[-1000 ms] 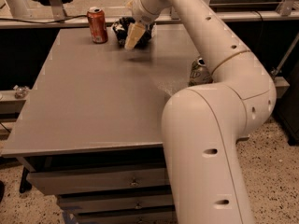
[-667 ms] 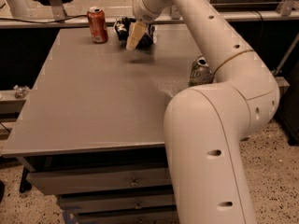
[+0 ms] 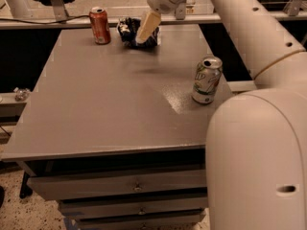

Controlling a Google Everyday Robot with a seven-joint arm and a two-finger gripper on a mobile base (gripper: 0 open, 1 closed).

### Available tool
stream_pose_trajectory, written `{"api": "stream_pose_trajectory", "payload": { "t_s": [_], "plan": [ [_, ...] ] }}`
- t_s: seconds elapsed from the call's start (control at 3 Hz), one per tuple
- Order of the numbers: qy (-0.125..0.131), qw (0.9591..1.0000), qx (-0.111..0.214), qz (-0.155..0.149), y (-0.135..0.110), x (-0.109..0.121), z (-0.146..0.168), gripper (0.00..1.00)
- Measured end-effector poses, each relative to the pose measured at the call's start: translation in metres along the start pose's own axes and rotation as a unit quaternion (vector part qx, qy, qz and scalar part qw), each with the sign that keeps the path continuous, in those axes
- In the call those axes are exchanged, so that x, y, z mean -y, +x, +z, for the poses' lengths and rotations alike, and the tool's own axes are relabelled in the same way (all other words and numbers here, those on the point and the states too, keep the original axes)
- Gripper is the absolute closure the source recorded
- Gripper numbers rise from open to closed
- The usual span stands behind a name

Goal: Move blue chip bag near coke can

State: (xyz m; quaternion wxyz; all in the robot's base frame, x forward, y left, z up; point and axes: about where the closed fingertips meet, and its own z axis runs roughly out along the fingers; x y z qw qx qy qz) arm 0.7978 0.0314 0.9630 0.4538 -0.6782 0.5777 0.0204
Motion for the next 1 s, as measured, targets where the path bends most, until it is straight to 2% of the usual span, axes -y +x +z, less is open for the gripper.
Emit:
{"api": "stream_pose_trajectory", "payload": {
  "t_s": [0.33, 0.67, 1.0],
  "plan": [
    [0.028, 0.9989, 0.038, 0.001, -0.011, -0.008, -0.054, 0.0],
    [0.05, 0.9963, 0.069, -0.002, -0.004, -0.02, -0.114, 0.0],
    [0.05, 0.9963, 0.07, -0.002, -0.004, -0.02, -0.113, 0.0]
  ]
}}
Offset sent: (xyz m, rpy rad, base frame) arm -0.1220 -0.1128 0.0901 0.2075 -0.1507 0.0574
